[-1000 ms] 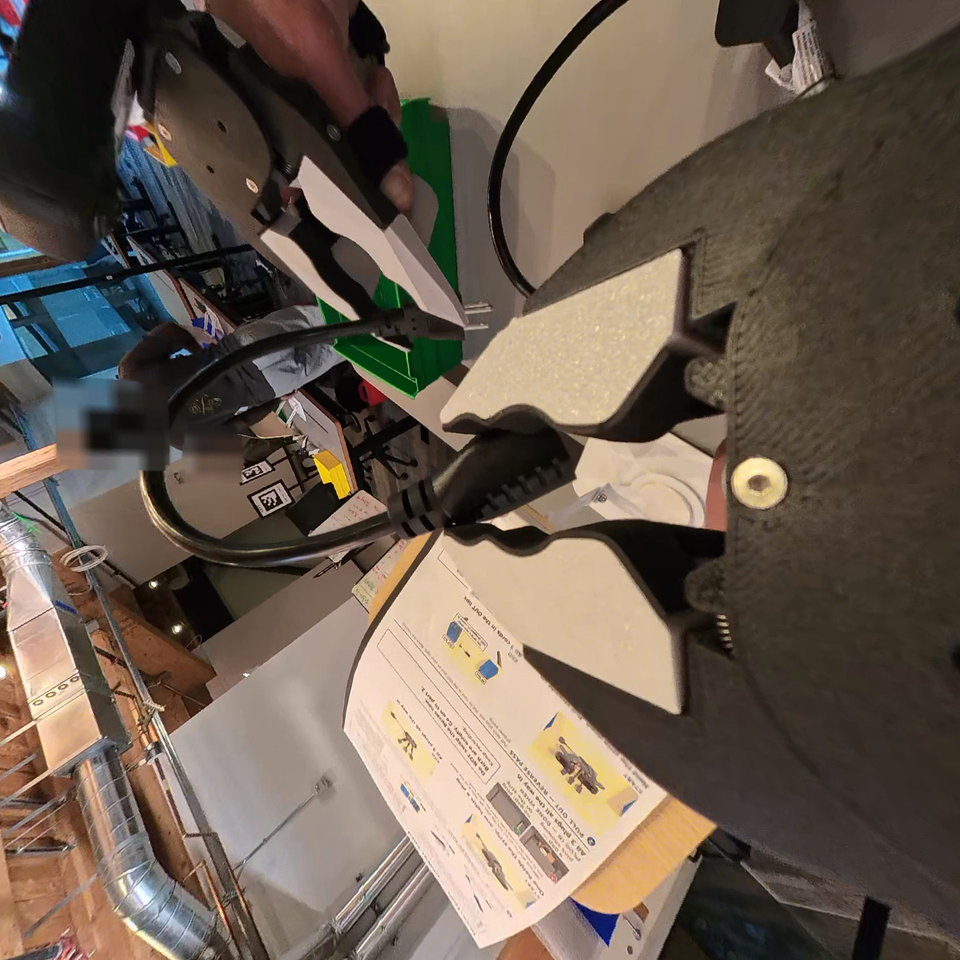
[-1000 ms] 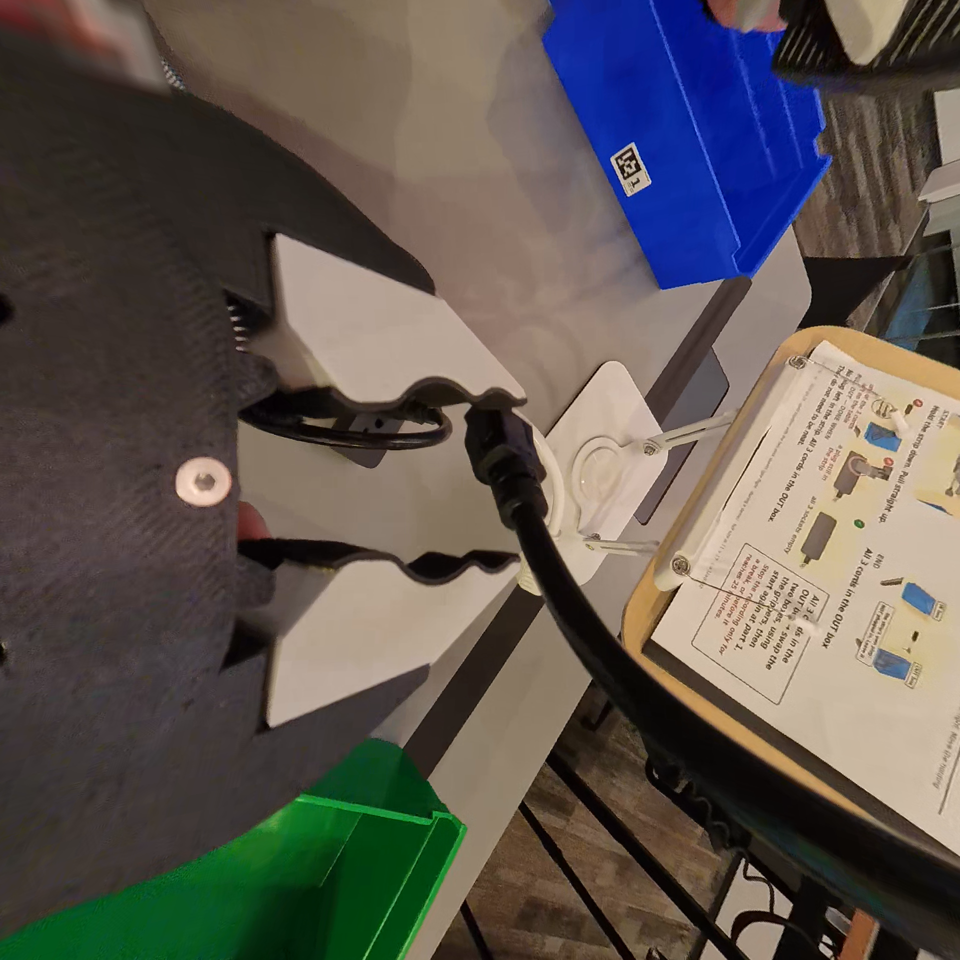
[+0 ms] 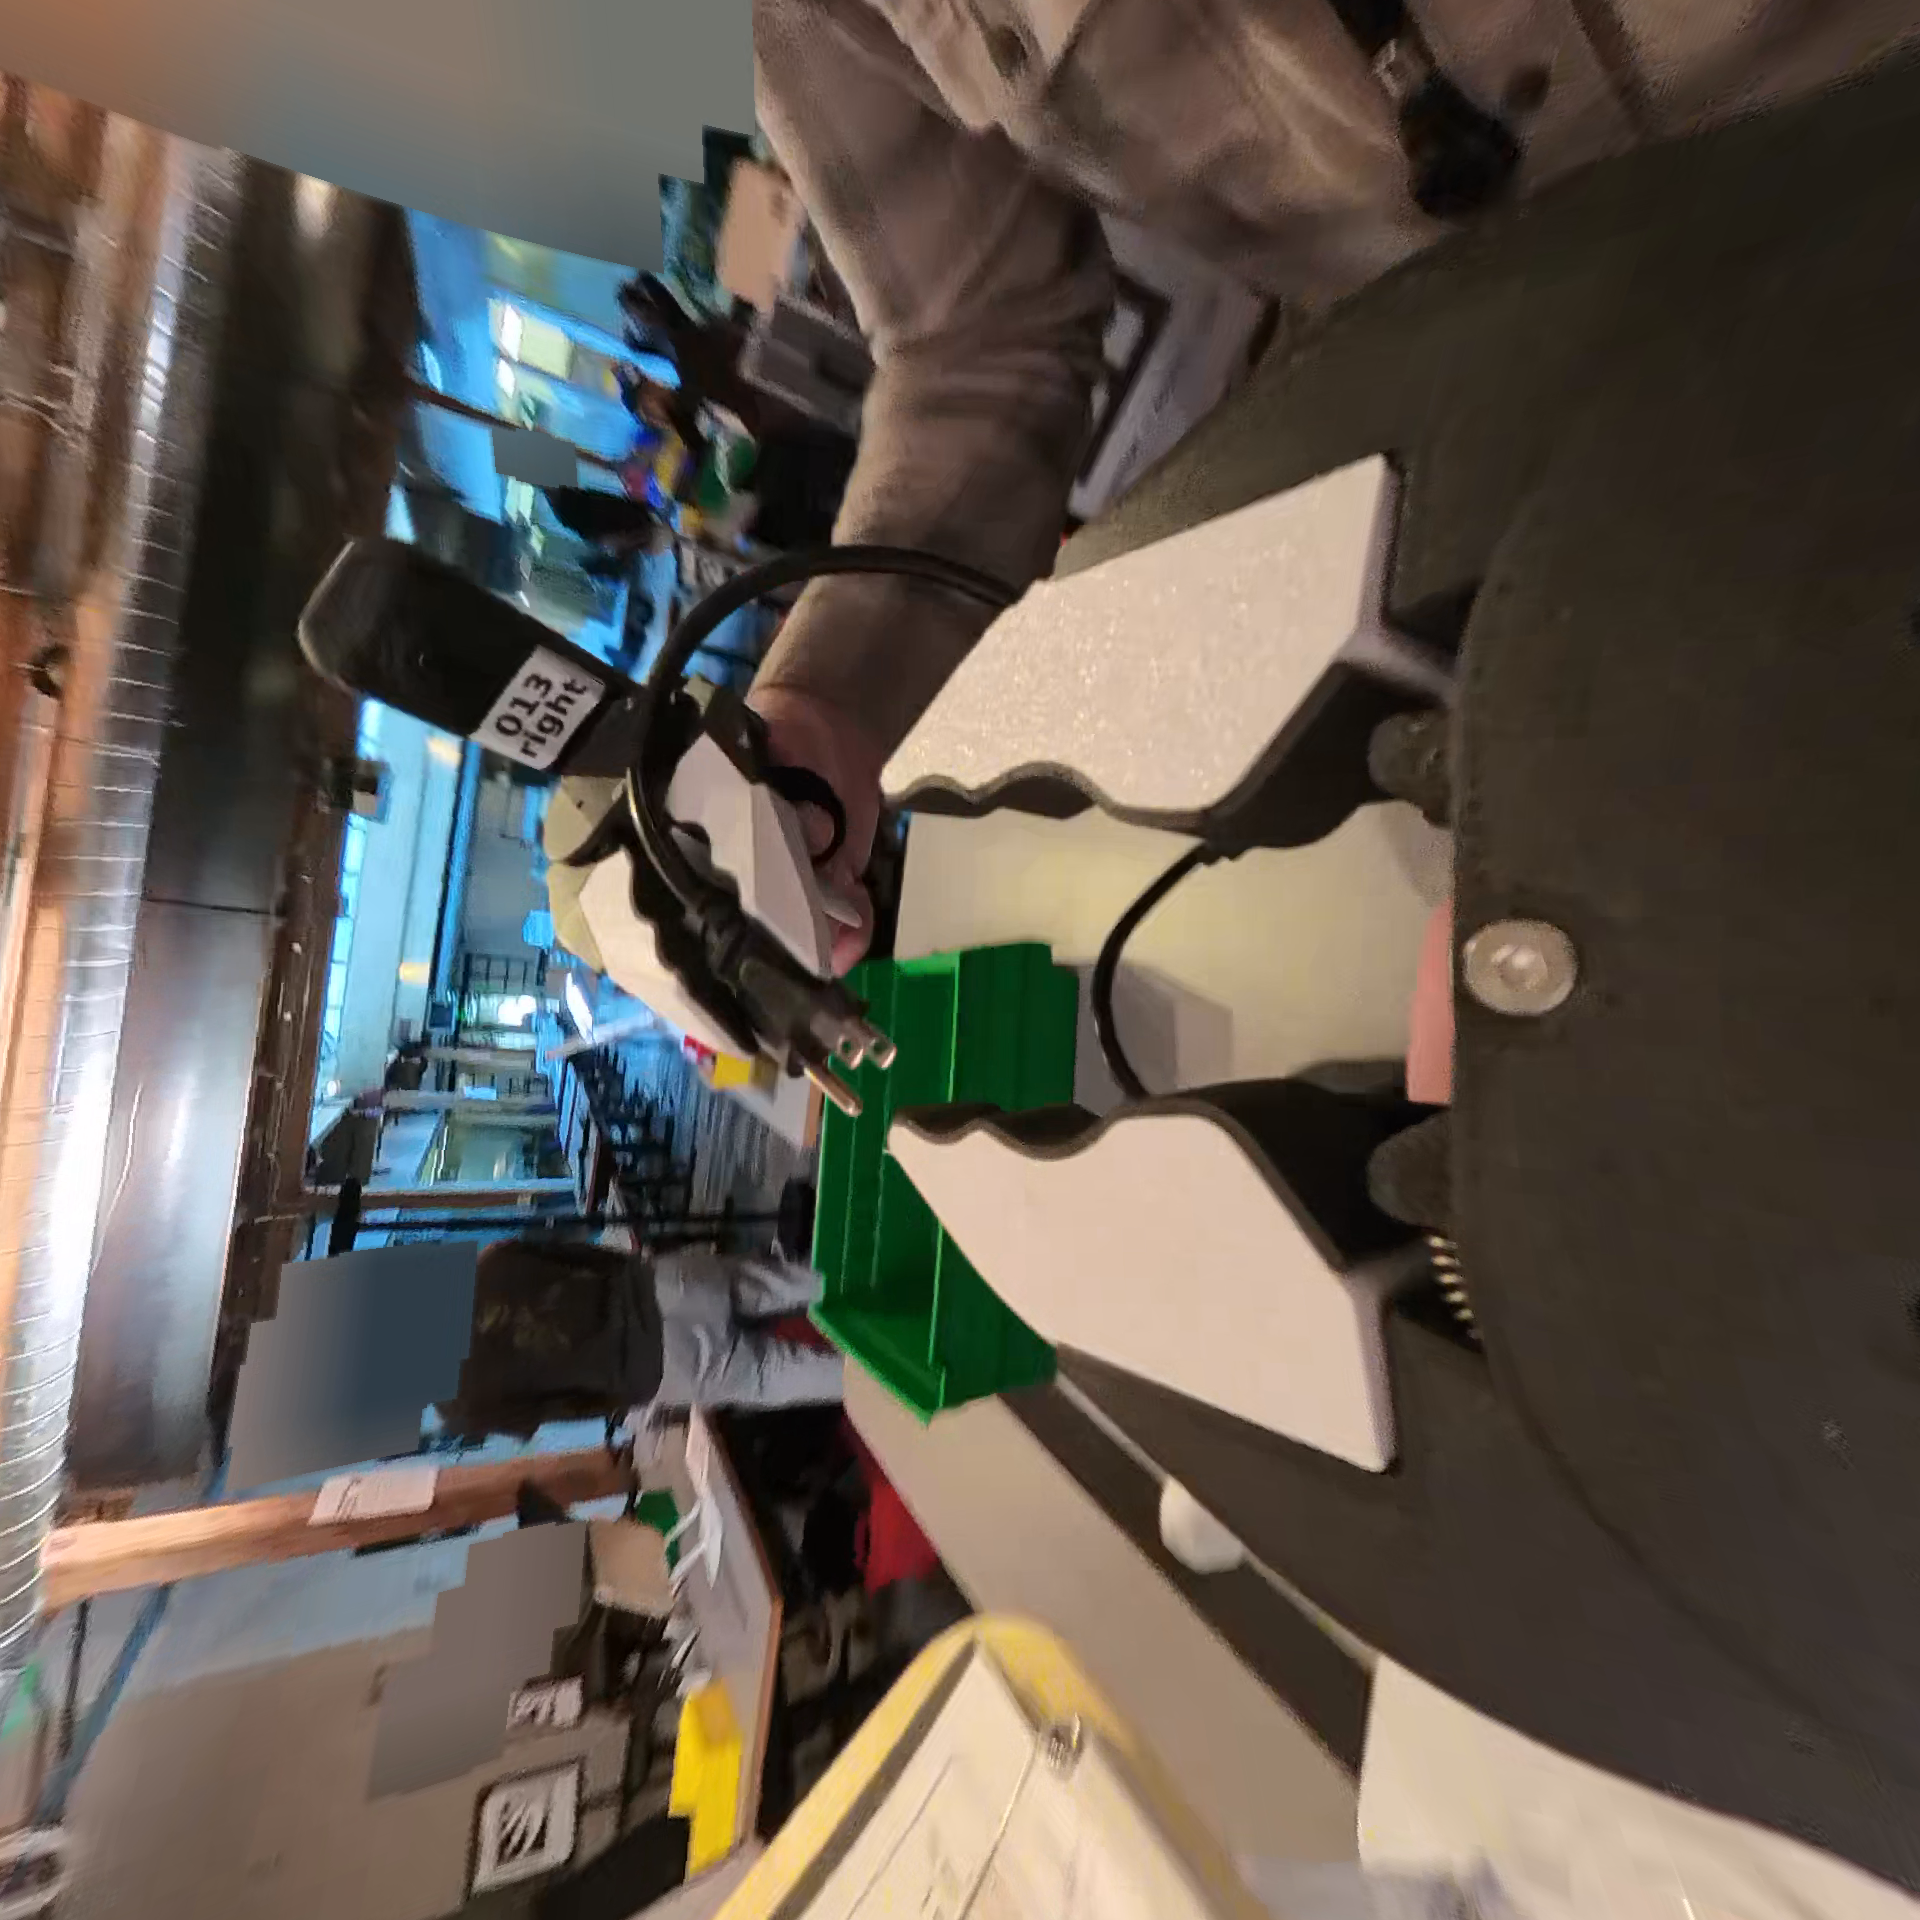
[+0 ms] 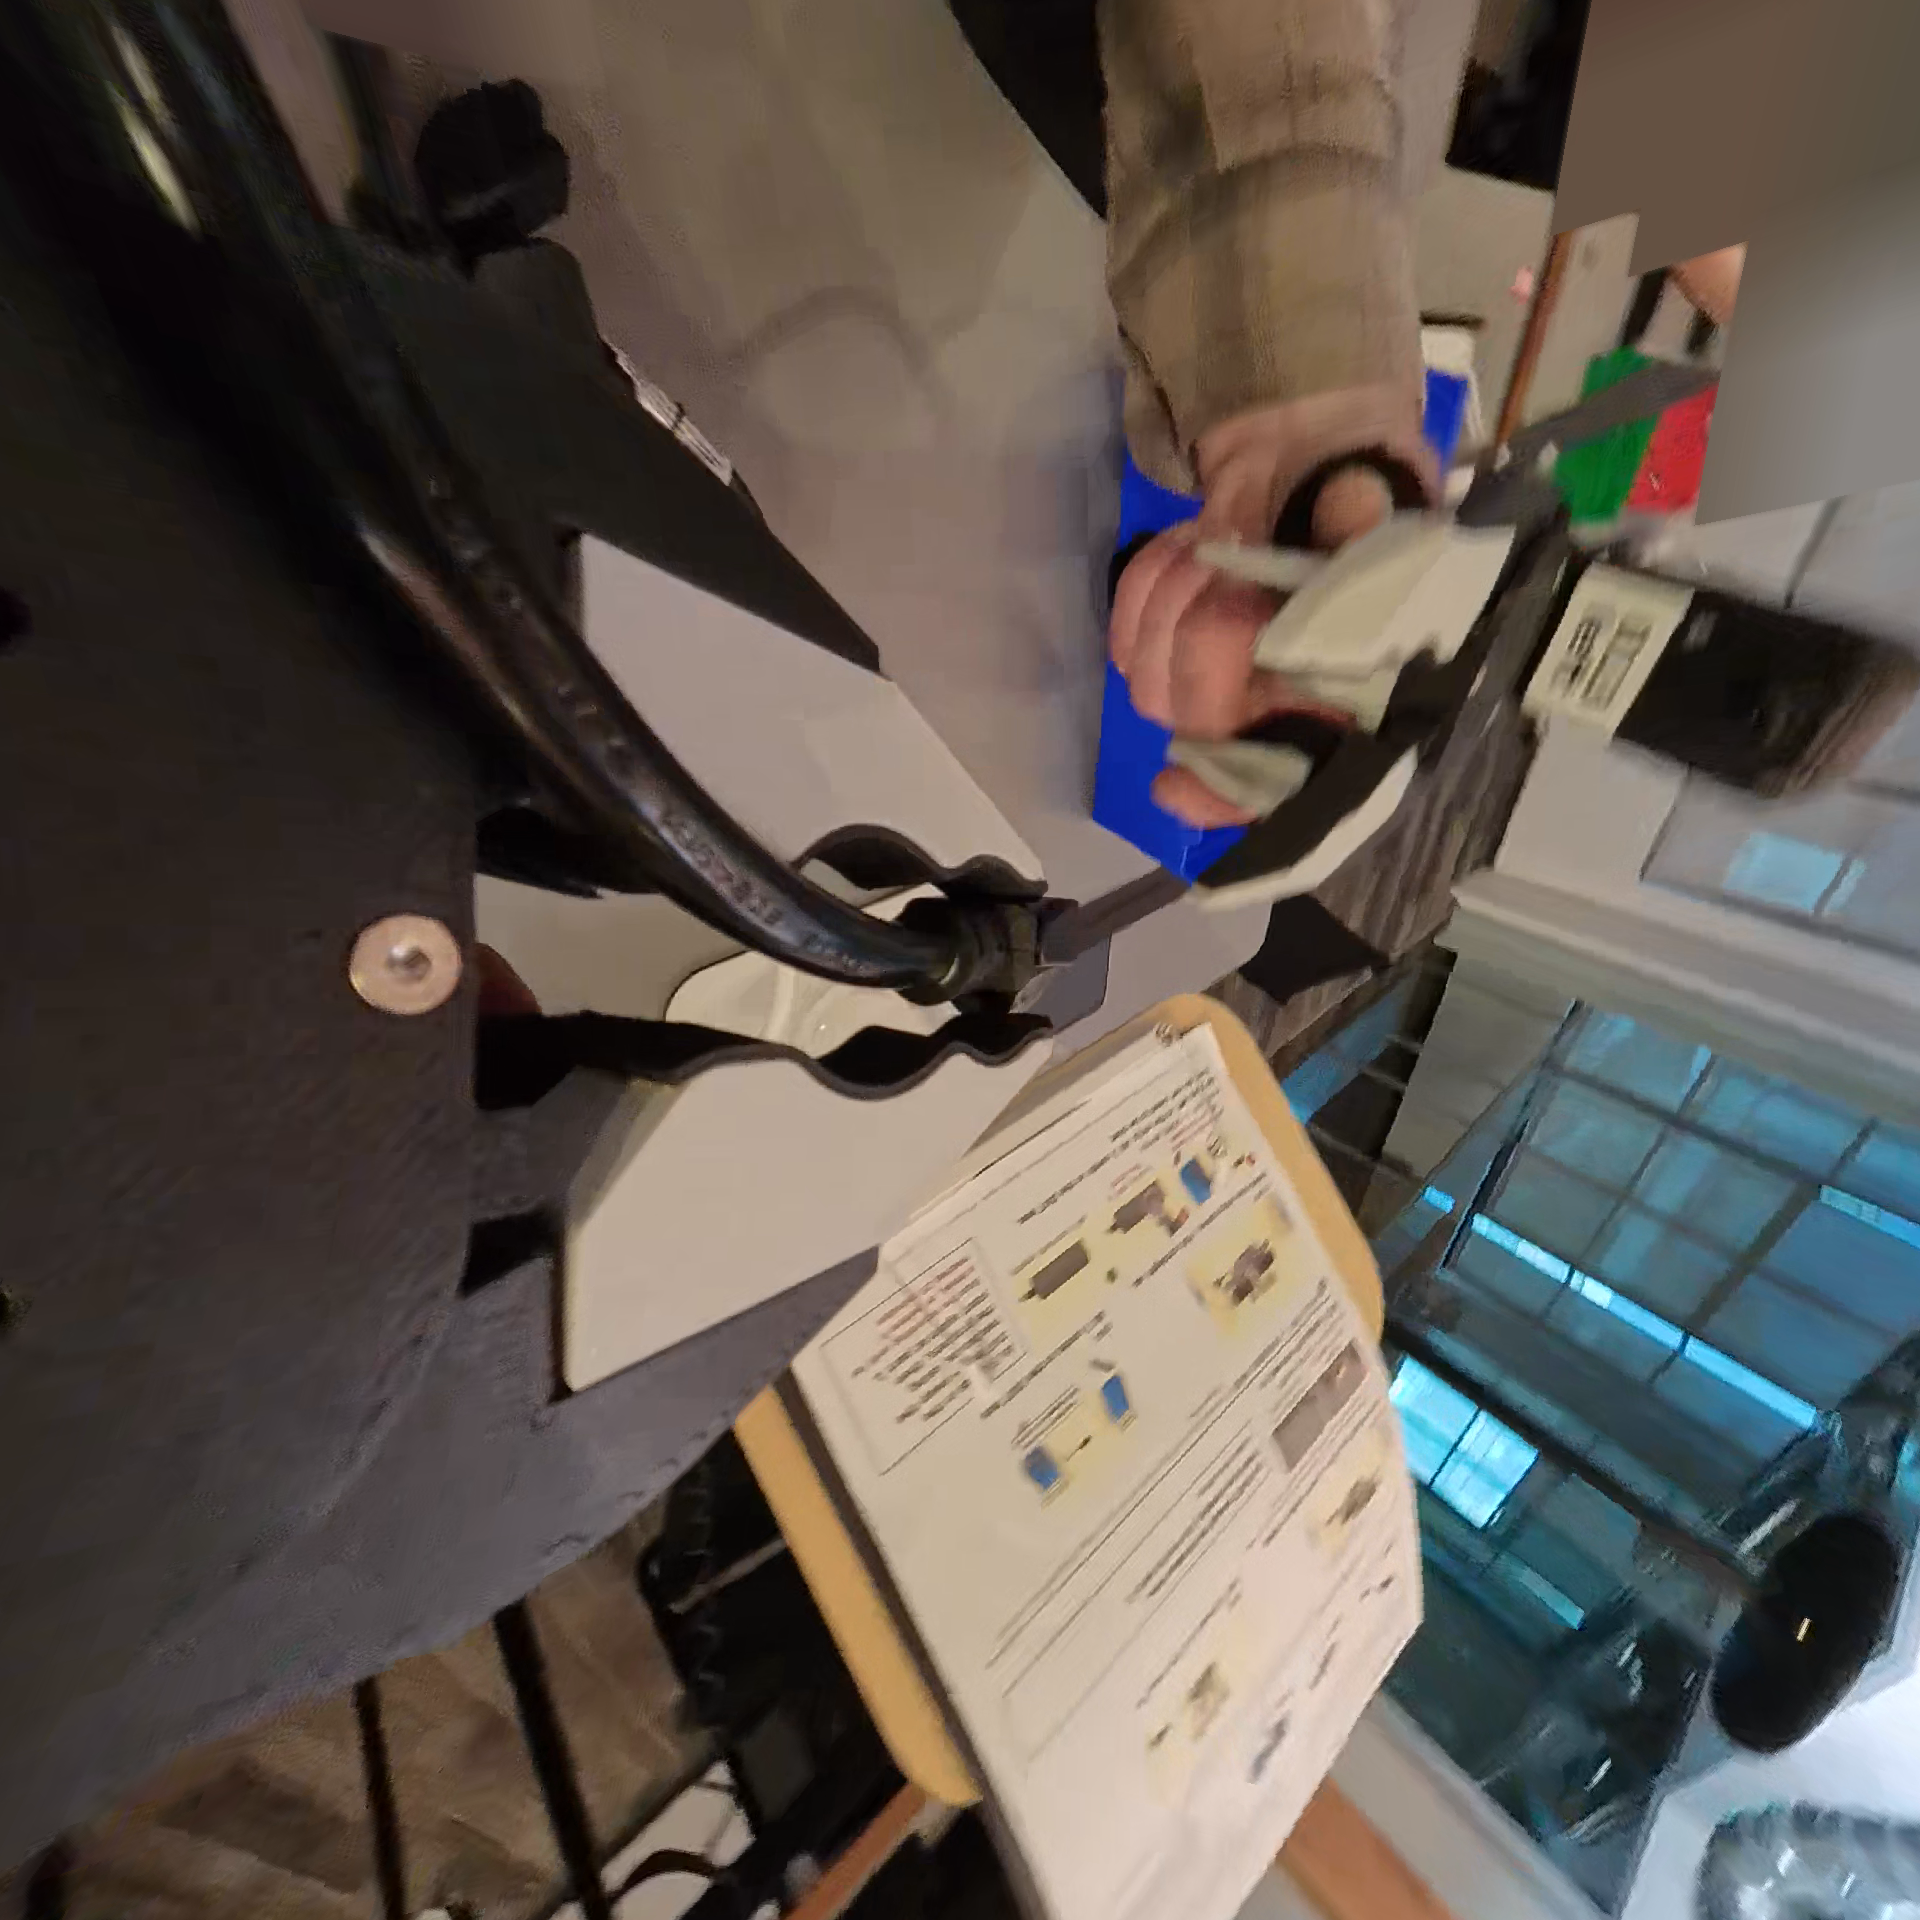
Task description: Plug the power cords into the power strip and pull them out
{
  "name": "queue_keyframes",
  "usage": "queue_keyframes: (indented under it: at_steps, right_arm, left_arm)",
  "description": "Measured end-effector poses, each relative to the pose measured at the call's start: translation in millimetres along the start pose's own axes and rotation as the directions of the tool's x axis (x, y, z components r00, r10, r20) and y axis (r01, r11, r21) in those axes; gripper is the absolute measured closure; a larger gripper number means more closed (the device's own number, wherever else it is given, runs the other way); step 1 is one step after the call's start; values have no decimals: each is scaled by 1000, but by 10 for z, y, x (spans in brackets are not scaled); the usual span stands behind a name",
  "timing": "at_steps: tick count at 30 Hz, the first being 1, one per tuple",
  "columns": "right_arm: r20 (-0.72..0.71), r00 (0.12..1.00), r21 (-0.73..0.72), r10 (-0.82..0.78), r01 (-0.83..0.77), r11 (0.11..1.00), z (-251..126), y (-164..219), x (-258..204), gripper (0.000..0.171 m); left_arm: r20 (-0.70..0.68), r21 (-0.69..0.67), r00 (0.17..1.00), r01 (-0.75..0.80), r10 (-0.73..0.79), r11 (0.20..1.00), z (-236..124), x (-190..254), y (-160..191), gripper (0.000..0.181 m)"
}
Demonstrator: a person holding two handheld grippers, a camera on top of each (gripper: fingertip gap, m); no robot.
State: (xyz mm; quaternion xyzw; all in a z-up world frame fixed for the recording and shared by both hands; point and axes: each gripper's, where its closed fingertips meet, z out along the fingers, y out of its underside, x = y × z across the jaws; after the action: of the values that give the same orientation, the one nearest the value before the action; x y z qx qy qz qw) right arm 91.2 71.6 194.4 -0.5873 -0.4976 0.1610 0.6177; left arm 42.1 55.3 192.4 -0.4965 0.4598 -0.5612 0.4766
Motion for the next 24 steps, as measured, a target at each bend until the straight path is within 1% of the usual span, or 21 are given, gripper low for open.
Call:
queue_keyframes:
  at_steps: [3,6,9,12,15,19,24]
  right_arm:
    - [74,993,-3,-97,97,995,63,-92,-187,152]
    - [144,969,8,-201,202,979,99,-152,-379,151]
    - [201,938,-5,-282,288,957,128,-137,-536,152]
    - [224,911,-20,-345,359,933,119,-105,-600,152]
    - [250,892,-5,-377,390,921,55,-116,-634,152]
    - [247,872,-4,-422,437,900,-1,-127,-628,151]
    - [234,819,-58,-524,550,833,-70,-89,-581,150]
  left_arm:
    - [-86,-8,986,141,-141,990,129,-7,161,122]
    - [-185,-17,954,236,-235,972,240,84,256,118]
    - [-274,1,915,307,-295,952,304,191,250,125]
    - [-366,4,883,318,-295,948,307,332,255,149]
    - [-394,17,874,317,-285,948,337,392,249,154]
    - [-385,59,889,291,-247,955,380,416,227,154]
    - [-397,99,888,292,-232,951,358,405,205,155]
